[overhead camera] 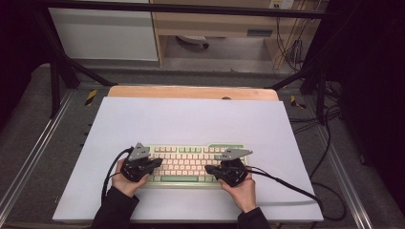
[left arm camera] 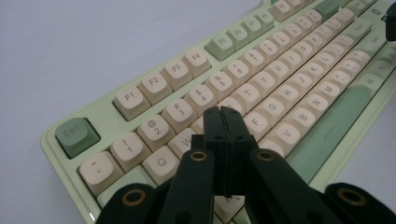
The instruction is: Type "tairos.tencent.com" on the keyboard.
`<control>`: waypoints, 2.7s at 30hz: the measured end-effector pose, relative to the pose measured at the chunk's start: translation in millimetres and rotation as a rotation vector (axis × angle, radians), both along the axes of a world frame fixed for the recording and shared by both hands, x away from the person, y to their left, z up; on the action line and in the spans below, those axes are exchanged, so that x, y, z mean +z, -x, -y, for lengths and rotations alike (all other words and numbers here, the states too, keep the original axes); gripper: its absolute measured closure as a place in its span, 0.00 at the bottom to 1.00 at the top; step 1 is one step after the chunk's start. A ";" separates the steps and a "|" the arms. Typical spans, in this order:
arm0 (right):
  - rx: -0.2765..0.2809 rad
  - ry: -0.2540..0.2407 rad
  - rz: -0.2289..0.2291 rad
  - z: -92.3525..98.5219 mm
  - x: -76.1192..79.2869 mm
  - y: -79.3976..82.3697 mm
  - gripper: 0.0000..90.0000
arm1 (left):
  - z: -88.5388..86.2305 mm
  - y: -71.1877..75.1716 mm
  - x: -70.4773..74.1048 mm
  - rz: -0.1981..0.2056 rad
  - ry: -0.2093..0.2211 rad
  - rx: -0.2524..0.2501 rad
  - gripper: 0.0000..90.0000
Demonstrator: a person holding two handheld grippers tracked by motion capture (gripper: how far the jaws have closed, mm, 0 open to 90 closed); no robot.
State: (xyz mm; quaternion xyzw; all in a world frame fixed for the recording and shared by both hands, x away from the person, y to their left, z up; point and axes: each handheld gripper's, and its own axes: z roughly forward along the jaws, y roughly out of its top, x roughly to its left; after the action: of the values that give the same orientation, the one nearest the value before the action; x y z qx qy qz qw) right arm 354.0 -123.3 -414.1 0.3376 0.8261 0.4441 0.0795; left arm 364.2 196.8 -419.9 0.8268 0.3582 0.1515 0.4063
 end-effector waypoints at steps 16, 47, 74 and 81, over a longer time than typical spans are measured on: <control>0.040 -0.014 0.011 -27.9 8.3 -1.6 1.00 | -12.0 5.3 2.4 0.002 0.008 0.014 1.00; 0.075 0.040 -0.032 -69.4 -18.8 -12.7 1.00 | -12.1 5.2 1.7 0.002 0.007 0.015 1.00; 0.041 0.036 -0.008 -31.9 -3.5 -8.3 1.00 | -8.9 6.4 2.2 0.004 0.004 0.005 1.00; 0.019 0.031 -0.013 -14.9 -5.0 -6.4 1.00 | -4.4 6.3 2.3 0.005 0.000 -0.005 1.00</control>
State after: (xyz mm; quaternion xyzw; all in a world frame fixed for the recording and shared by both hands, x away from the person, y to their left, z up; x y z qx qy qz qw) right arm 360.4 -108.3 -419.0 0.3315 0.8365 0.4298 0.0750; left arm 357.9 201.3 -417.6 0.8273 0.3553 0.1525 0.4076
